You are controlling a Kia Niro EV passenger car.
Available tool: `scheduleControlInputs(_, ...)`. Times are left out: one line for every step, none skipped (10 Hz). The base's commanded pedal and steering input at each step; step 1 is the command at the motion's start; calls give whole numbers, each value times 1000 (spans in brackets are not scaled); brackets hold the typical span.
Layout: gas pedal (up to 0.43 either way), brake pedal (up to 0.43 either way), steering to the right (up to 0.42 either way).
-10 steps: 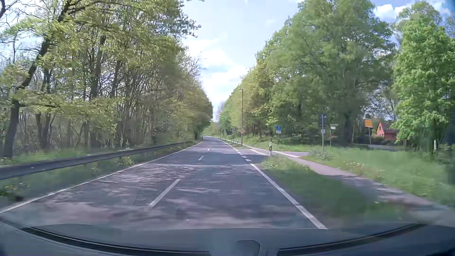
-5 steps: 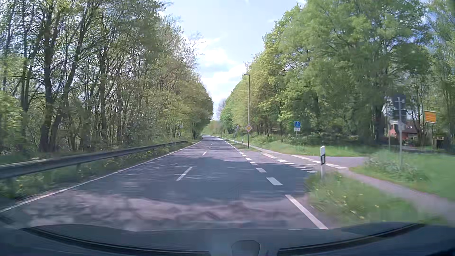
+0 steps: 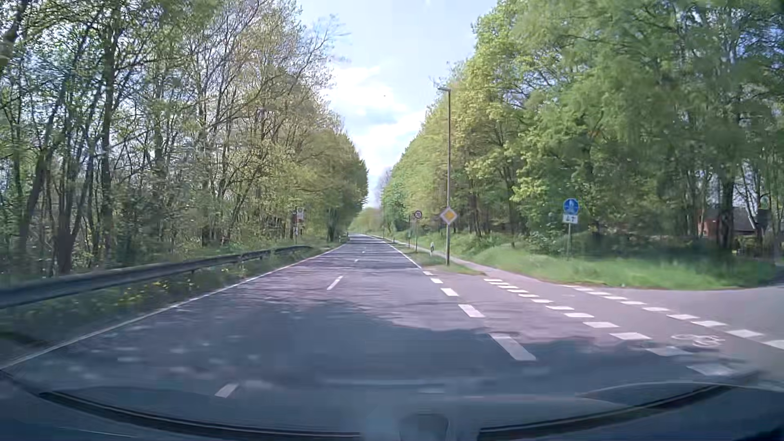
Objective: Follow the waypoints while adhering to traffic rules and regulations
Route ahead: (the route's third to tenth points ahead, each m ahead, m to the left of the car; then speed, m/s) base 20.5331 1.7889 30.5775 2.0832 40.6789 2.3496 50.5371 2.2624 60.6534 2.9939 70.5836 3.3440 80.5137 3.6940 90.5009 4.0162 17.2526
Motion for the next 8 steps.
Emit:
scheduleControlInputs(47,0,-6)
scheduleControlInputs(47,0,-6)
scheduleControlInputs(47,0,-6)
scheduleControlInputs(47,0,-6)
scheduleControlInputs(47,0,-6)
scheduleControlInputs(47,0,-6)
scheduleControlInputs(47,0,-6)
scheduleControlInputs(47,0,-6)
